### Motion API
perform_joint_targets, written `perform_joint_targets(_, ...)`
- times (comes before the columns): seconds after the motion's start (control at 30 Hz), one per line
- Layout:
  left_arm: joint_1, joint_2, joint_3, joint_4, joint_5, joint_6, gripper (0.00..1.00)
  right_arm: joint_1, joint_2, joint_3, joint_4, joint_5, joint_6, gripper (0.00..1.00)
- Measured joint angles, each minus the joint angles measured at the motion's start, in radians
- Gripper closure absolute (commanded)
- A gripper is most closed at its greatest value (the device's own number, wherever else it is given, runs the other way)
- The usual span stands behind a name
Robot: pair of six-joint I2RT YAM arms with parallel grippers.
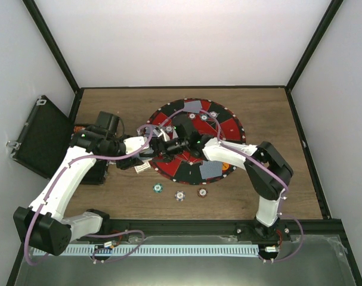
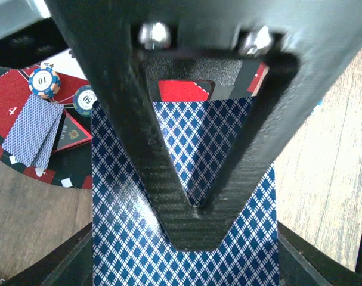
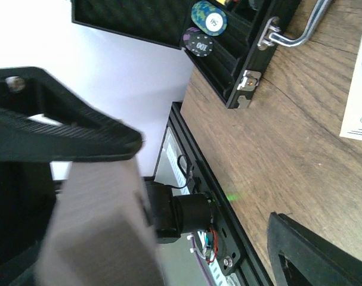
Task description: Distribute texas hold em gaming equipment
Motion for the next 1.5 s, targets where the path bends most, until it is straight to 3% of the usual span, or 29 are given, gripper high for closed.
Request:
perform_joint_targets(0.97, 0.000, 0.009, 0.001, -0.006, -0.017, 0.000, 0.95, -0.074, 0.008, -0.041, 0.064, -0.081, 0.024, 0.46)
perform_joint_targets(1.5, 0.000, 0.009, 0.001, -0.006, -0.020, 0.001, 0.96, -0.098, -0.078, -0.075, 0.037, -0.073, 0.038, 0.92)
